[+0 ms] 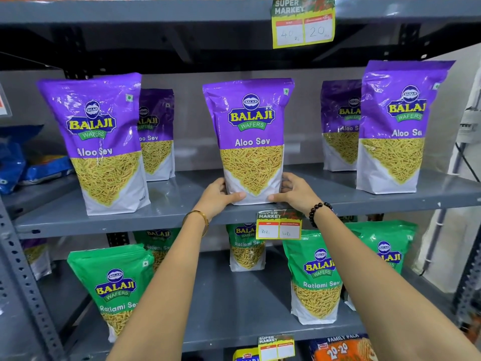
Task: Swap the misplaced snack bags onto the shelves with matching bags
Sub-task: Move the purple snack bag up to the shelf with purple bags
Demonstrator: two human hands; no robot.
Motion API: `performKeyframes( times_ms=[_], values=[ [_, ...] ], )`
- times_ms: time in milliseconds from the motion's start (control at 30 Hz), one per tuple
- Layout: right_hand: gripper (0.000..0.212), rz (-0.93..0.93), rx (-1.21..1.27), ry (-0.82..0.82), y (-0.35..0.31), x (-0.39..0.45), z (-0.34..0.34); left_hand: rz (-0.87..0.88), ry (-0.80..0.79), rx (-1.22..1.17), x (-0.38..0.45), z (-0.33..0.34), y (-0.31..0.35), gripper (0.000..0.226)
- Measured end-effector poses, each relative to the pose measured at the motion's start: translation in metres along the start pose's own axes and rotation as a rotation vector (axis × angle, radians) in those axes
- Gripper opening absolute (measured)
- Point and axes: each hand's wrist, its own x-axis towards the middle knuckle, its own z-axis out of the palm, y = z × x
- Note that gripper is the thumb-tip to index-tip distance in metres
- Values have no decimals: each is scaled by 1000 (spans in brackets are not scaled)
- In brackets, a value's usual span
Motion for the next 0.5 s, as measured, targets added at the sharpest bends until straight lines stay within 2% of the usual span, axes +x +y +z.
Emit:
performKeyframes(
  times_ms=[167,500],
  values=[
    [65,2,8,19,1,1,-1,2,2,-3,0,0,1,43],
    [68,6,19,-1,2,2,-2,7,20,15,1,0,-1,49]
  ],
)
